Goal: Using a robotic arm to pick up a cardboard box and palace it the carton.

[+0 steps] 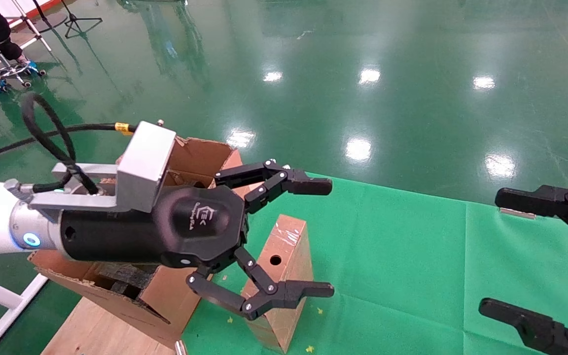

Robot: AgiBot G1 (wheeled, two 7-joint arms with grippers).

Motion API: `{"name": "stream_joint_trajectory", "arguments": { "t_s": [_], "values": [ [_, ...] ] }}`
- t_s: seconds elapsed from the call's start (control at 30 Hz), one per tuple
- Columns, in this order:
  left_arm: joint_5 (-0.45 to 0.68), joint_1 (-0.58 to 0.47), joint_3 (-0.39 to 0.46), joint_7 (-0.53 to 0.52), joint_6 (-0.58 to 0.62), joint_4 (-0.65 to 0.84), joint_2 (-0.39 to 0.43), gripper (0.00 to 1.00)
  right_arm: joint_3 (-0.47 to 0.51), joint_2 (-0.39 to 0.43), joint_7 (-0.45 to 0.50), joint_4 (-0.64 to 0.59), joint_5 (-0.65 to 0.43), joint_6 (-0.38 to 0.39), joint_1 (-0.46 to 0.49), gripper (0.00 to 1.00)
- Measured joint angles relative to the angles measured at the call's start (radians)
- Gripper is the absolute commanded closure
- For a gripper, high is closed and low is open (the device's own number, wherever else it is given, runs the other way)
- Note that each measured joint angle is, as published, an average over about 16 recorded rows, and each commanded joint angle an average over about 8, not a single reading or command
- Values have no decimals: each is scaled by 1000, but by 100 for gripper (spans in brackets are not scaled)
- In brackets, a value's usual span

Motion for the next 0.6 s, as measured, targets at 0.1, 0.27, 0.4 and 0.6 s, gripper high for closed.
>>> {"name": "stream_joint_trajectory", "arguments": {
  "t_s": [0.1,0.27,0.4,0.6],
  "values": [
    [0,0,0,0,0,0,0,0,0,0,0,0,0,0,0,0],
    [0,0,0,0,0,0,0,0,0,0,0,0,0,0,0,0],
    [0,0,0,0,0,0,0,0,0,0,0,0,0,0,0,0],
    [11,-2,2,-1,-3,-1,-5,0,0,0,0,0,0,0,0,22]
  ]
}}
